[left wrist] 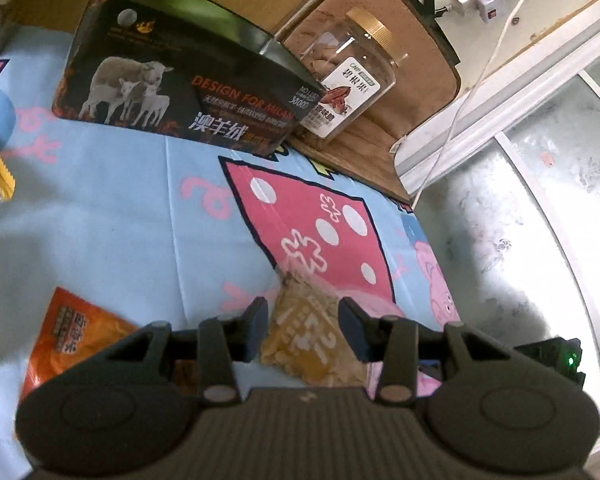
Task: Organize snacks
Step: 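Grasp the clear peanut bag with the left gripper, then lower the peanut bag into the black tin box and open the left gripper, then move the left gripper away from the tin box toward the sheet, then move the left gripper over the yellow-edged snack packet on the sheet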
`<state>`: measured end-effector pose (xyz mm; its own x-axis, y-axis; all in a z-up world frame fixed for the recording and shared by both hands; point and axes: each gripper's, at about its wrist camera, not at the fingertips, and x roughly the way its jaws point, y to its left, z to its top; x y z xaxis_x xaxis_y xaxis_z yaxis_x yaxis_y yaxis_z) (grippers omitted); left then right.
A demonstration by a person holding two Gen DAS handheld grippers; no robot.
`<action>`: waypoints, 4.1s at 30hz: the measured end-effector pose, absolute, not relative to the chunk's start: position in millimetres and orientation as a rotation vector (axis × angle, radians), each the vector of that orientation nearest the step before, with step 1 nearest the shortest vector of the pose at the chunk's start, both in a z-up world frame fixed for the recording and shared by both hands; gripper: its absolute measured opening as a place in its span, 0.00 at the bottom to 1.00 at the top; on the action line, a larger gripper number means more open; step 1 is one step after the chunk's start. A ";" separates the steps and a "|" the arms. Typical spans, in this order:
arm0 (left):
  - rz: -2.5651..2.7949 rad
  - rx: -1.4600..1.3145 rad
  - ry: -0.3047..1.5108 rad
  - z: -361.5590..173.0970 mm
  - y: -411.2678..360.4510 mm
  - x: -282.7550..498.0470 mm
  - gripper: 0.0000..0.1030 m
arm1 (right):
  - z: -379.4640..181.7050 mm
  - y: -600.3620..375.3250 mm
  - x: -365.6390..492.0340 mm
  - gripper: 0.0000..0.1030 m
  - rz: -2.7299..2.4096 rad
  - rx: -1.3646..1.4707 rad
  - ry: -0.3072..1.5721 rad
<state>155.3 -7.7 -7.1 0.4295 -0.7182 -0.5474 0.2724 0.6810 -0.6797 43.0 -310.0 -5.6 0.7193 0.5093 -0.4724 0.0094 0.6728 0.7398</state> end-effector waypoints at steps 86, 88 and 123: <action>-0.250 -0.622 0.628 50.9 169.4 82.6 0.62 | 34.5 -65.8 85.5 0.44 0.765 0.236 0.682; -0.278 -0.646 0.652 40.9 165.5 82.7 0.62 | 28.6 -51.2 82.9 0.53 0.785 0.200 0.704; -0.475 -0.549 0.636 89.6 36.5 212.5 0.54 | 64.0 -99.3 128.8 0.27 0.439 -0.002 0.331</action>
